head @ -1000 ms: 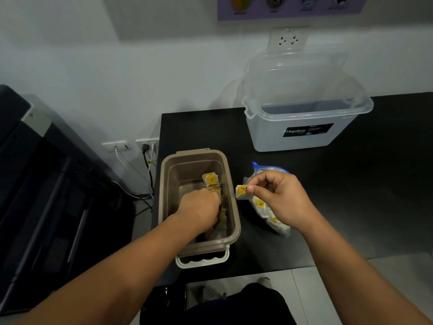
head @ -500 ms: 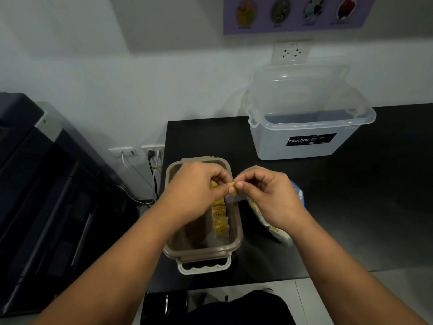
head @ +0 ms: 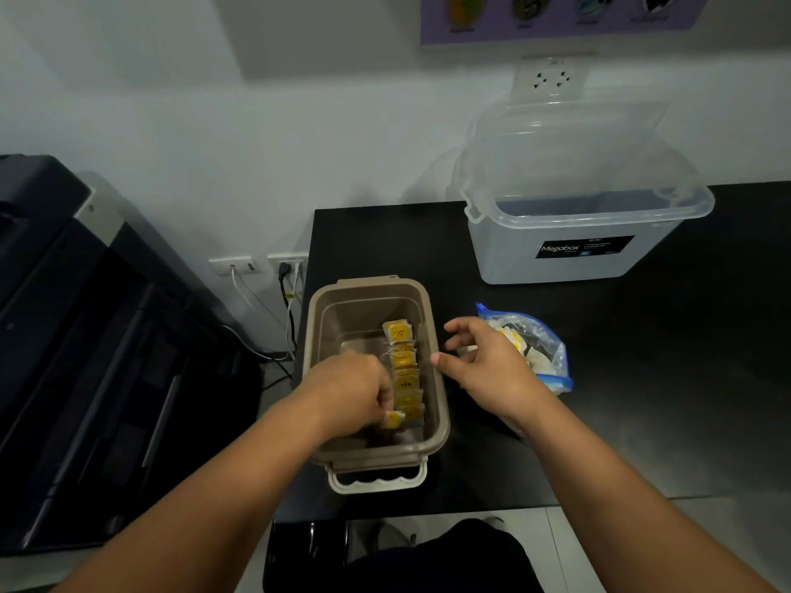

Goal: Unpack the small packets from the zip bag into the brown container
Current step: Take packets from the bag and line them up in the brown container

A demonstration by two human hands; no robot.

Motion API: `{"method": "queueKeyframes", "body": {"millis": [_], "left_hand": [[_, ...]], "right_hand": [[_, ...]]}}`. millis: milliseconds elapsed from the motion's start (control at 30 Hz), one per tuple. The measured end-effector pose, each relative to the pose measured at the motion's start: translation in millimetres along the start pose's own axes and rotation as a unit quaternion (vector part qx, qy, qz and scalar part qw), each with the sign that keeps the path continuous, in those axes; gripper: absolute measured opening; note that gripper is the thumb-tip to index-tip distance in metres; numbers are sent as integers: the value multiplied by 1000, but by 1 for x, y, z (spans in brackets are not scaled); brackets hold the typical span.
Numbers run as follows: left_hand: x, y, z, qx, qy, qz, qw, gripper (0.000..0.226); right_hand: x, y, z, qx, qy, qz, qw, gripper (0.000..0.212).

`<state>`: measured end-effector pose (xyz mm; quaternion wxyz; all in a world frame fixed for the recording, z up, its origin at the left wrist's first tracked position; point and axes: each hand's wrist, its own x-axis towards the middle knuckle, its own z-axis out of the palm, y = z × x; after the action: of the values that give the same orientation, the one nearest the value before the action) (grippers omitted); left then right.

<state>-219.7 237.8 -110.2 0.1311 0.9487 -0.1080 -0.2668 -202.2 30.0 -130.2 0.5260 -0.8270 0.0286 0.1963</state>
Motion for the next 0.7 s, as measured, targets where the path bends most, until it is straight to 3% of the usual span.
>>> {"method": "queueKeyframes", "body": {"millis": [167, 267, 700], "left_hand": [[23, 9, 19, 54, -38, -5, 998, 7], [31, 14, 27, 92, -23, -15, 995, 8], [34, 18, 29, 108, 6, -30, 994, 15]], "right_hand": [[7, 4, 5, 92, -41, 25, 995, 46], [7, 3, 6, 119, -53, 27, 991, 42], [8, 1, 3, 91, -51, 23, 994, 35]]}}
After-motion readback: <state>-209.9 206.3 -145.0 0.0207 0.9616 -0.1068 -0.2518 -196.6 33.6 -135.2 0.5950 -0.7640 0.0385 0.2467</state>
